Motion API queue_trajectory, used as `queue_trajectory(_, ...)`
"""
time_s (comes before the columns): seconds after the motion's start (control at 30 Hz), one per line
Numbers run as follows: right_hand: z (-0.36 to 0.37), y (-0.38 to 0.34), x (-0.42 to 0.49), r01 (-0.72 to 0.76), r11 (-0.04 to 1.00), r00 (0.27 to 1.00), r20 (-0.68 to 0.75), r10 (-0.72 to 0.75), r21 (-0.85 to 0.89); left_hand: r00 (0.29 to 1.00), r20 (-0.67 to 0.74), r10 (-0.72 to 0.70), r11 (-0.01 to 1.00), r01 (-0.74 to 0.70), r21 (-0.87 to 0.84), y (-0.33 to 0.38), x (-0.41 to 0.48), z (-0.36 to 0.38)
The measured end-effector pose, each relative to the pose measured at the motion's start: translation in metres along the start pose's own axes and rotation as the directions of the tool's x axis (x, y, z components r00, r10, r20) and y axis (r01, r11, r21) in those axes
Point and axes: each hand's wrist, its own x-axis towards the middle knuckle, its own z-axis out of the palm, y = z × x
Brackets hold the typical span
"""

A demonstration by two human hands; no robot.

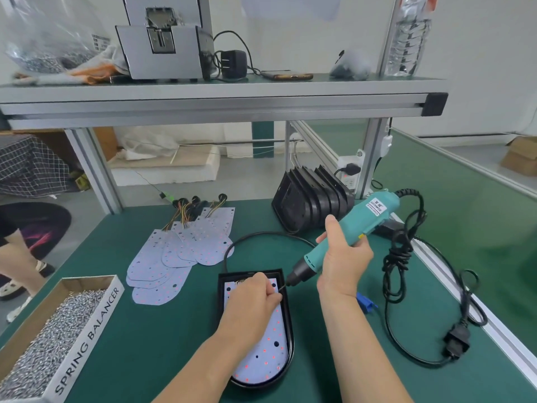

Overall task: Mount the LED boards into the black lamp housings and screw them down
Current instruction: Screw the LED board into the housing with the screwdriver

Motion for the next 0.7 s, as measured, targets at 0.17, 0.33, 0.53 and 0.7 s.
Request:
queue_trajectory(0.17, 0.0008, 0.0031, -0.0016, -0.017, 1.0, 1.0, 0.004, 0.017, -0.025, 1.0, 0.008, -0.014, 1.0, 0.014, -0.006, 0.0022, -0.0031, -0.0006)
queue_trajectory(0.33, -0.0003, 0.0066, -0.0018, -0.026, 0.999, 1.0, 0.003, 0.026, -0.039, 1.0, 0.012, -0.026, 1.0, 0.026, -0.006, 0.0022, -0.0041, -0.0009)
queue_trajectory(0.53, 0.0, 0.0068, -0.0018, -0.037, 0.998, 0.999, 0.0, 0.038, -0.045, 1.0, 0.022, 0.013, 0.996, -0.015, 0.091, 0.0049, -0.0044, 0.0)
queue_trajectory(0.7, -0.0004, 0.0088, -0.0004, -0.045, 0.997, 0.999, 0.005, 0.045, -0.062, 1.0, 0.002, 0.007, 0.995, -0.007, 0.1, 0.0052, -0.0064, 0.0015)
